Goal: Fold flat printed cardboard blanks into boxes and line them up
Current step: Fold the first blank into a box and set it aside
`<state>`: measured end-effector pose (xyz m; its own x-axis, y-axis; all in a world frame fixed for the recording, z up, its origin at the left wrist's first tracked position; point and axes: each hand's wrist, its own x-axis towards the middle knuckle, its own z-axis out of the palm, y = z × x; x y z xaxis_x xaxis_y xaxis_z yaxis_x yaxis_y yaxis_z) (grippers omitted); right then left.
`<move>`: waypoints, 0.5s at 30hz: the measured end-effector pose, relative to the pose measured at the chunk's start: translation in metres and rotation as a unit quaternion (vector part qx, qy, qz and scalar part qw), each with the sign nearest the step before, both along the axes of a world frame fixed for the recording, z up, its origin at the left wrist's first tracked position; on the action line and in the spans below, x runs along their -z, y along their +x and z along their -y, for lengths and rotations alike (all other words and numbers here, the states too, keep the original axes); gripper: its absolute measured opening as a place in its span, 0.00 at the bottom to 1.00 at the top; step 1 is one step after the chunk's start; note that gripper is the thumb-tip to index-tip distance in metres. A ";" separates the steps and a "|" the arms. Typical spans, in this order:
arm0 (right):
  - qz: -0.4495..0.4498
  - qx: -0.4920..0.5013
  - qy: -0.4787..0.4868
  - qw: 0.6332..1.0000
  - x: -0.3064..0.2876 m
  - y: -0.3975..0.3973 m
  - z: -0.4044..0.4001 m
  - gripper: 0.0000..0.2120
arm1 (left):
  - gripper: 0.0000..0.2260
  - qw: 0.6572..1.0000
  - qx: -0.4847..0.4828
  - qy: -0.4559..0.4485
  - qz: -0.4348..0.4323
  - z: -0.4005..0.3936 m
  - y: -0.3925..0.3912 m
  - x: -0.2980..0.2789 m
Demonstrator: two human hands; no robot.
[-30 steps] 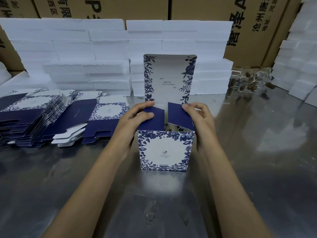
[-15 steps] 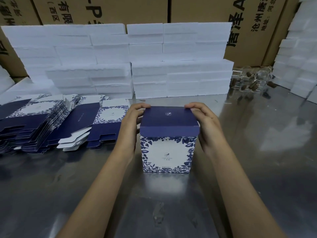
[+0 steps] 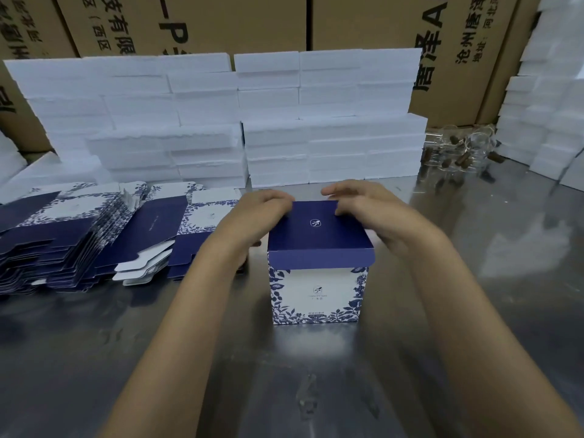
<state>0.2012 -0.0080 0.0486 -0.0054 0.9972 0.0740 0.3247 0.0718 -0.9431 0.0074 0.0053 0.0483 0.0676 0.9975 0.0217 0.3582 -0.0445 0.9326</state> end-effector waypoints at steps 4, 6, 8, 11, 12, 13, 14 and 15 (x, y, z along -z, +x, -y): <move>0.144 0.035 0.028 0.989 -0.010 -0.027 -0.018 0.10 | 0.06 0.982 -0.005 0.108 -0.152 -0.011 0.024 -0.006; 0.185 0.026 0.043 0.982 -0.004 -0.033 -0.022 0.10 | 0.06 0.982 0.010 0.114 -0.152 -0.015 0.026 -0.003; 0.201 0.009 0.048 0.978 0.001 -0.033 -0.024 0.07 | 0.06 0.983 0.014 0.105 -0.148 -0.016 0.024 0.001; 0.251 0.004 0.052 0.967 0.002 -0.029 -0.028 0.09 | 0.08 0.981 0.009 0.105 -0.160 -0.017 0.024 0.001; 0.261 0.004 0.054 0.964 0.002 -0.030 -0.029 0.09 | 0.08 0.981 0.009 0.108 -0.161 -0.017 0.024 0.001; 0.268 0.002 0.057 0.962 0.003 -0.030 -0.030 0.09 | 0.07 0.980 0.009 0.114 -0.163 -0.017 0.024 0.001; 0.270 0.001 0.059 0.961 0.002 -0.030 -0.030 0.09 | 0.07 0.979 0.009 0.119 -0.166 -0.017 0.024 0.001; 0.268 0.000 0.061 0.961 0.002 -0.029 -0.031 0.08 | 0.06 0.978 0.009 0.123 -0.170 -0.018 0.024 0.000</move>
